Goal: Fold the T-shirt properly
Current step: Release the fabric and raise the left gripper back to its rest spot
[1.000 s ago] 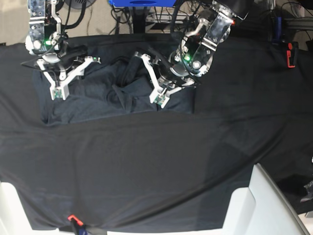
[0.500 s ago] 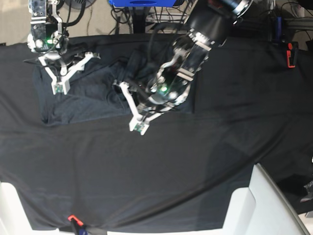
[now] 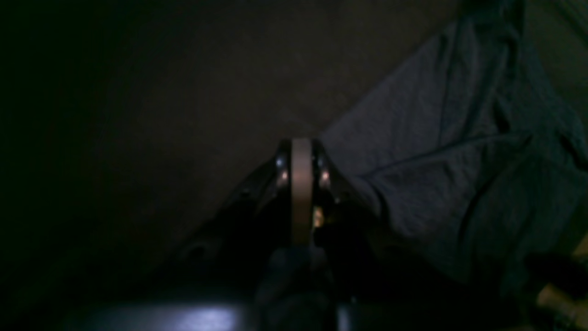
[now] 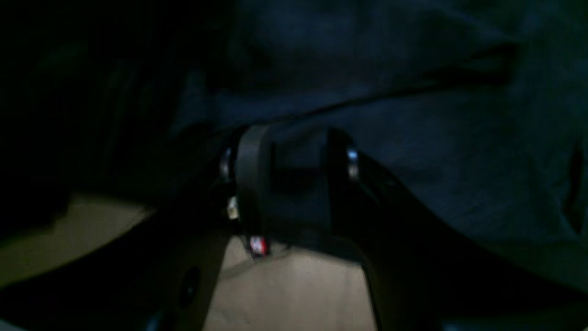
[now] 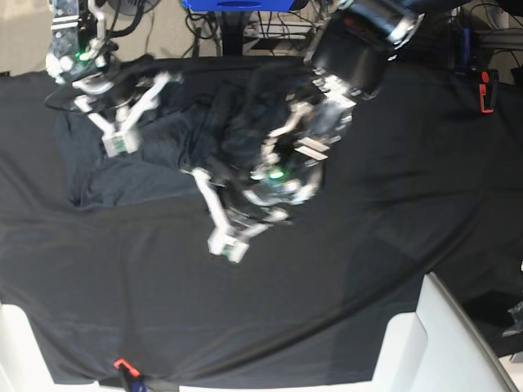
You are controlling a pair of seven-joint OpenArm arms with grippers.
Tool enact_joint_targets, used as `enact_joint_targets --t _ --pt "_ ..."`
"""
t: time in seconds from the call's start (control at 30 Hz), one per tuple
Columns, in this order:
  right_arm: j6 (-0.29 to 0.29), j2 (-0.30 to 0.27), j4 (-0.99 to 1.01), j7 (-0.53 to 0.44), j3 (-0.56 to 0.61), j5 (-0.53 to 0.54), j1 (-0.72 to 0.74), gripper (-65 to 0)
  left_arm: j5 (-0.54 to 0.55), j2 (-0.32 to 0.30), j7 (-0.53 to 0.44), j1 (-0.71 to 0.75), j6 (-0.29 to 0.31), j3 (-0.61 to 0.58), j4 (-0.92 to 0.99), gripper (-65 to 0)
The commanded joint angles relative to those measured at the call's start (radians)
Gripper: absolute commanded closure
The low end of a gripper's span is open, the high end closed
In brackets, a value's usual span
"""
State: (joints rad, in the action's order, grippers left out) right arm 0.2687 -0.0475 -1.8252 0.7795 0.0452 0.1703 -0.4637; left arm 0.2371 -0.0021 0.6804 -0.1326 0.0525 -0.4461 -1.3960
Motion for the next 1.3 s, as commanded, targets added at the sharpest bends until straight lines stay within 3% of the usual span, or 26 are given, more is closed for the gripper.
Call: enact_joint_targets --t 0.0,0.13,0.27,0.37,0.5,0.6,0.8,1.27 --pt "0.005 -0.001 -0.041 0.001 0.037 0.013 0.003 -20.3 0.006 -0.031 -0.006 0.021 0.008 0.019 -0.056 0.0" --pt "0.005 -0.019 -0.06 0.062 0.18 0.015 0.01 -20.7 0.006 -0.152 -0.012 0.19 0.013 0.18 -0.222 0.0" --pt "0.004 -0.005 -0.057 0.062 0.242 0.015 0.01 -20.9 0.006 -0.258 -0.044 0.36 0.037 0.421 -0.257 0.0" --pt "0.002 0.018 -0.055 0.097 0.247 0.015 0.009 -24.0 0.006 -0.313 -0.155 0.477 0.128 0.611 -0.227 0.0" --pt "0.002 0.031 -0.041 0.108 0.25 0.015 0.01 -39.6 0.006 -0.327 -0.253 0.574 0.281 0.837 -0.159 0.0" --pt "0.002 0.033 0.017 0.077 0.25 0.016 0.035 -38.9 0.006 -0.325 -0.301 0.607 0.372 0.93 -0.118 0.0" --pt "0.004 0.054 0.13 0.01 0.252 0.016 0.053 -37.7 0.006 -0.31 -0.334 0.629 0.387 0.989 -0.078 0.0" --pt "0.004 0.079 0.196 0.01 0.246 0.016 0.11 -36.9 0.006 -0.283 -0.333 0.627 0.387 0.989 -0.078 0.0"
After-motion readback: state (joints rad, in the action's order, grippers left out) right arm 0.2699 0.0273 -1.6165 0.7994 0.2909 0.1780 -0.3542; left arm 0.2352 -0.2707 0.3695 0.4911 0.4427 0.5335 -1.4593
